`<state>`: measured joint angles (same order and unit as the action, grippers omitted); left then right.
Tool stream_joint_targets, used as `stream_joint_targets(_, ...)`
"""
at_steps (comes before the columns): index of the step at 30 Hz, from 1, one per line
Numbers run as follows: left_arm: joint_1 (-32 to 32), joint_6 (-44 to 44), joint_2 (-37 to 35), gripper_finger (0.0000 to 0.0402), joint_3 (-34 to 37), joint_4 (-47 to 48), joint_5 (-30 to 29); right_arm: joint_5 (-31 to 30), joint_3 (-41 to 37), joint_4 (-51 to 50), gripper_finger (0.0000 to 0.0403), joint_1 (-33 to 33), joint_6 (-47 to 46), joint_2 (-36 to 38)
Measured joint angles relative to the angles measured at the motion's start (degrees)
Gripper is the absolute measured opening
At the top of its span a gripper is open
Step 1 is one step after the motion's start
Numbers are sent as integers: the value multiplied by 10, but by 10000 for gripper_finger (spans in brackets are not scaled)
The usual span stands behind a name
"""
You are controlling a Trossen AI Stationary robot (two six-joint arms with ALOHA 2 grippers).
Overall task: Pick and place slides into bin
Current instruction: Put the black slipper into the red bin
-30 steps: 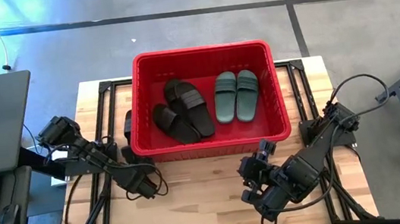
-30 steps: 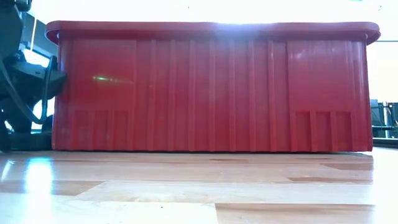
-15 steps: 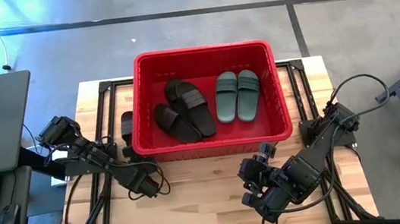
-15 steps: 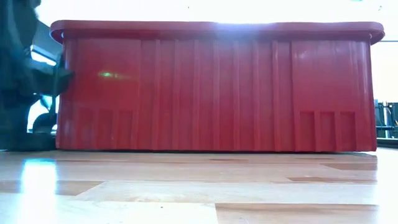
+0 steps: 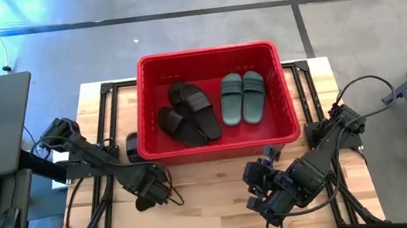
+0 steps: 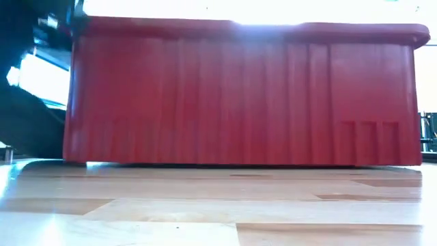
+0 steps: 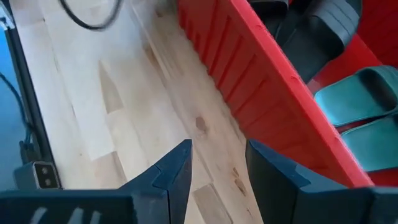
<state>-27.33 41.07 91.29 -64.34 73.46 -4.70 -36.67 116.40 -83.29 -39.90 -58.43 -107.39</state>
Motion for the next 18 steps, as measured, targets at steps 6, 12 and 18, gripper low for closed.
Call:
stream_joint_targets(6, -20, -50, 1, 2, -138, -2, 115, 2, 0, 0, 140, -7, 4, 0)
stream_joint_targets(12, -72, -23, -2, 2, -245, 62, 178, -14, 0, 0, 140, -19, 5, 0)
stream_joint_targets(18, -110, 97, -1, 1, -267, 121, 87, -53, 0, 7, 140, -23, 22, 0)
